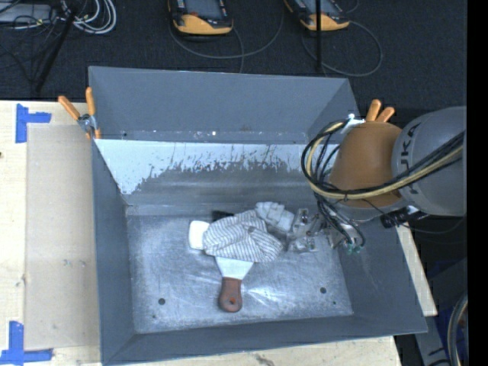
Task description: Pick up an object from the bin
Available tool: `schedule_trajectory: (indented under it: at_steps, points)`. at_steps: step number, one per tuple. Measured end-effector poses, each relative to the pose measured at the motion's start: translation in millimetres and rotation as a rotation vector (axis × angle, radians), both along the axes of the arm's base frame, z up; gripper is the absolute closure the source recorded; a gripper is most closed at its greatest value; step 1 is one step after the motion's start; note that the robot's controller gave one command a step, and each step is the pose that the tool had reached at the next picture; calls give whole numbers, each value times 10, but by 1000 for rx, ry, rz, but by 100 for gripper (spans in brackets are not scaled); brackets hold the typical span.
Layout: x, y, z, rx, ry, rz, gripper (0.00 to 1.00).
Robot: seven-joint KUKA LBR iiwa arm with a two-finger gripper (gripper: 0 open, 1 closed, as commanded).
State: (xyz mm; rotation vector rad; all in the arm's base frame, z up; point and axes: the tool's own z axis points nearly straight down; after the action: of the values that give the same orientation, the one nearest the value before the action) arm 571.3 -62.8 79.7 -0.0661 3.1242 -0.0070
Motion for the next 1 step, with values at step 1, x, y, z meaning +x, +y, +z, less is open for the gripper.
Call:
schedule_trajectory:
  at_steps: [1]
  points:
    - [5,17,-26,2,-6,1,0]
